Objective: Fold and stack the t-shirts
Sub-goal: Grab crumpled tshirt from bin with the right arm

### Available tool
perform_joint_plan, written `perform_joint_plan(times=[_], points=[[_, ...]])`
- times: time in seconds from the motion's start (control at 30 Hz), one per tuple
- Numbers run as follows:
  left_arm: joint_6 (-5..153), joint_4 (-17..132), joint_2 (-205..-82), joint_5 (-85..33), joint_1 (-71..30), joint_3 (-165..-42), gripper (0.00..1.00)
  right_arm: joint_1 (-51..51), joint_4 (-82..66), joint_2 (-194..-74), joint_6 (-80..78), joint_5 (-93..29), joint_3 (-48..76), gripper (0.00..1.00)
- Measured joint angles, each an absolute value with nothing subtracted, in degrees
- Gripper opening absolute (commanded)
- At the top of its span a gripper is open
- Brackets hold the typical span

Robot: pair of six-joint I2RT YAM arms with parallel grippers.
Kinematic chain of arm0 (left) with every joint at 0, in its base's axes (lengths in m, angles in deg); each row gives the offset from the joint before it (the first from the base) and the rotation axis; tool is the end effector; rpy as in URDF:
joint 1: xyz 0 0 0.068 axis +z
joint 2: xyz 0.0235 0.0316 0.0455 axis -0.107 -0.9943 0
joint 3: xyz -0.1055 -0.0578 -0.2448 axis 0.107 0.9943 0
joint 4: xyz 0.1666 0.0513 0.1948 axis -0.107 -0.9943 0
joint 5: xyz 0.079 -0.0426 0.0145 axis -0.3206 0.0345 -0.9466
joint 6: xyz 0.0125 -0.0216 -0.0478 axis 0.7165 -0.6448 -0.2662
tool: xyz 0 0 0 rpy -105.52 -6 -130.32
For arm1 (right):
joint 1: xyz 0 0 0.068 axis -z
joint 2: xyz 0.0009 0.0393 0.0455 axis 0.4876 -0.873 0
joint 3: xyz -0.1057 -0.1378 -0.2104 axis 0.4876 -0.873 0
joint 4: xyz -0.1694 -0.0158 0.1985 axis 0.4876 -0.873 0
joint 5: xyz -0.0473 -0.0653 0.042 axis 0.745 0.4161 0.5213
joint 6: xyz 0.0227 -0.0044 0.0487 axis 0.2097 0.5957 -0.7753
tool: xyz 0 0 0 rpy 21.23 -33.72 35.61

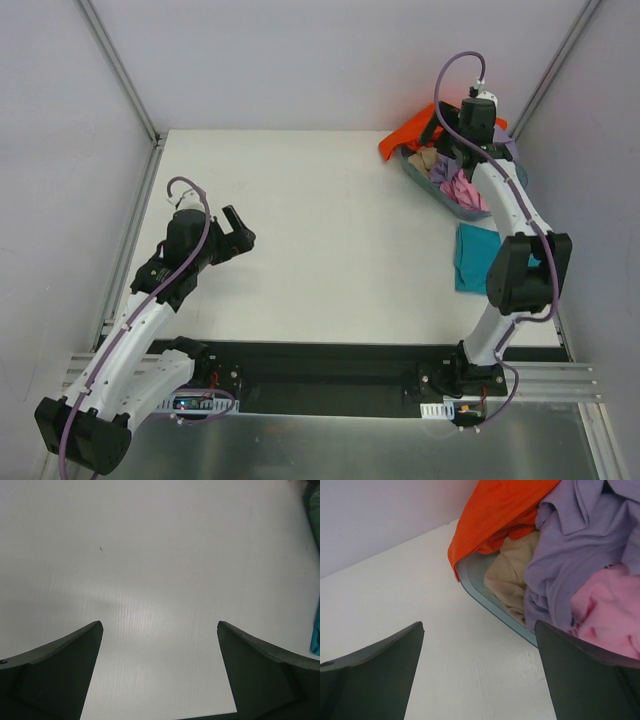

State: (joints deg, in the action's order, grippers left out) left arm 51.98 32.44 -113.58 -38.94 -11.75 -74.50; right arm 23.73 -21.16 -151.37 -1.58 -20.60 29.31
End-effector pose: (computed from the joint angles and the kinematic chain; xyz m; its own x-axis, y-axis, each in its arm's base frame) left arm 0.1732 -0.0529 0.3051 -0.4723 -0.4236 -0.7730 -0.0263 0.8834 -0.4680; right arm 0.4100 0.0365 0.3605 -0.3703 0.0948 -0.9241 0.0194 0.9954 0.0943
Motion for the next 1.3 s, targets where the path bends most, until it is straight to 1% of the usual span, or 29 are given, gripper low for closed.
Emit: perform_joint_plan(times=[0.23, 0.4, 0.57, 0.63, 0.67, 0.7, 0.73, 0.8, 0.83, 0.87, 0.9, 1.17, 1.3], points=[[52.4, 32.55, -115.57, -38.99, -11.75, -75.78, 0.99, 23.73, -18.14, -169.49, -10.26, -18.79, 41.92, 0.97], [53.27, 32.59, -117.07, -39.18, -11.75, -76.7, 0.99, 23.71, -16.28, -178.43, -16.07, -15.59, 47.76, 0.97], [53.95, 32.62, -119.04, -39.51, -11.75, -78.04, 0.99, 23.67, -12.85, -184.57, -19.83, -11.59, 51.8, 0.98], [54.39, 32.62, -119.87, -39.55, -11.75, -78.6, 0.99, 23.69, -11.98, -188.0, -20.75, -10.52, 55.8, 0.9], [54.56, 32.64, -120.22, -39.55, -11.75, -78.82, 0.99, 23.69, -11.5, -189.73, -21.06, -10.15, 57.88, 0.76], [54.74, 32.64, -120.61, -39.55, -11.75, -79.04, 0.99, 23.69, -10.88, -191.13, -21.38, -9.87, 59.43, 0.67], [54.85, 32.62, -121.05, -39.55, -11.75, -79.3, 0.99, 23.69, -9.99, -192.16, -21.69, -9.63, 60.39, 0.46], [54.95, 32.64, -121.64, -39.55, -11.75, -79.61, 0.99, 23.67, -8.46, -193.05, -22.19, -9.15, 60.72, 0.27], [54.98, 32.64, -121.84, -39.55, -11.75, -79.68, 0.99, 23.69, -7.76, -193.18, -22.52, -8.84, 60.69, 0.12], [55.0, 32.62, -121.95, -39.53, -11.75, -79.74, 0.99, 23.69, -7.02, -193.31, -22.89, -8.56, 60.61, 0.08], [55.0, 32.64, -122.01, -39.55, -11.75, -79.74, 0.99, 23.69, -6.21, -193.31, -22.98, -8.36, 60.52, 0.01], [55.0, 32.62, -122.01, -39.45, -11.75, -79.74, 0.99, 23.69, -1.44, -191.46, -19.18, -9.12, 58.71, 0.01], [54.98, 32.62, -121.86, -39.29, -11.75, -79.74, 0.99, 23.69, -0.5, -188.4, -16.03, -12.18, 58.64, 0.01]])
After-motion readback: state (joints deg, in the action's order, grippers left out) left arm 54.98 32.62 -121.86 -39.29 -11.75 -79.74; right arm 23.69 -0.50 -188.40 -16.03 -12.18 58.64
